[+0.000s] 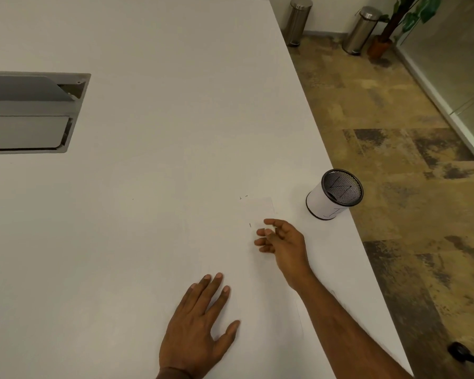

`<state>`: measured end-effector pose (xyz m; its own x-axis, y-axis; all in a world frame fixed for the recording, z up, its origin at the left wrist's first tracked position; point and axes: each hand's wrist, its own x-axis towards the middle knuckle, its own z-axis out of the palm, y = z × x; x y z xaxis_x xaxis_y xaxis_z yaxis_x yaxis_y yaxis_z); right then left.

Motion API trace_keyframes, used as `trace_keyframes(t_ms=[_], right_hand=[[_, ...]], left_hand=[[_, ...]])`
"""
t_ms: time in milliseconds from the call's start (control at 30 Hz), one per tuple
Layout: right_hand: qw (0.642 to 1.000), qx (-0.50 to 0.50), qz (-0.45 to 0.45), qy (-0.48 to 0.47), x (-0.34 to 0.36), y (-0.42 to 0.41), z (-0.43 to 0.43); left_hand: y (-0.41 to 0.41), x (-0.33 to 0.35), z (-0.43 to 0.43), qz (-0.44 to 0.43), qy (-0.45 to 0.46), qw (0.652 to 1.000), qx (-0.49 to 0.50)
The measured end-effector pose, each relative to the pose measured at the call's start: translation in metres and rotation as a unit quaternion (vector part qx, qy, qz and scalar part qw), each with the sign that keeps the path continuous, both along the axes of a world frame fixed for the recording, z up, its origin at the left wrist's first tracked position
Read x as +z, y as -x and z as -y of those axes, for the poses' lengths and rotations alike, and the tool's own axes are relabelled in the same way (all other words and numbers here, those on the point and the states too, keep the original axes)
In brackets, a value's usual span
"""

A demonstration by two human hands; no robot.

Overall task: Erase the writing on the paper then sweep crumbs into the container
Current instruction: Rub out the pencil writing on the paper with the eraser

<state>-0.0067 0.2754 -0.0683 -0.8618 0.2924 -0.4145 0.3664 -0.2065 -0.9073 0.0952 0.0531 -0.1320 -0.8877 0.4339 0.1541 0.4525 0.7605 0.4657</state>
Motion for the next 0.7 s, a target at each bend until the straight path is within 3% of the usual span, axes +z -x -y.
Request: trace_keyframes(t_ms=[133,300,367,500,567,700], right_hand=[[0.992,0.071,0.054,0.088,0.003,0.012,0.002],[0.986,-0.143,-0.046,0.072,-0.007,0.037,-0.007],[0.979,-0.182,-0.071,0.053,-0.008,0.034,-0.01],[0.996,-0.018,-0.025,0.085,-0.013,0.013,0.012],[0.996,0.011,-0.012,0.093,-0.015,0.015,0.018],[0.978,-0.18,-0.057,0.084,-0.014,0.039,0.004]], left_hand=[[0.001,-0.002,0.001,0.0,-0.004,1.0,-0.004],[0.0,-0.004,0.0,-0.012,-0.02,1.0,-0.005],[0.0,-0.004,0.001,-0.012,-0.02,1.0,-0.004],[0.0,-0.003,0.0,-0.013,-0.016,1.0,-0.007],[0.0,-0.003,0.0,-0.015,-0.014,1.0,-0.009],[0.0,-0.004,0.0,-0.02,-0.017,1.0,-0.01]])
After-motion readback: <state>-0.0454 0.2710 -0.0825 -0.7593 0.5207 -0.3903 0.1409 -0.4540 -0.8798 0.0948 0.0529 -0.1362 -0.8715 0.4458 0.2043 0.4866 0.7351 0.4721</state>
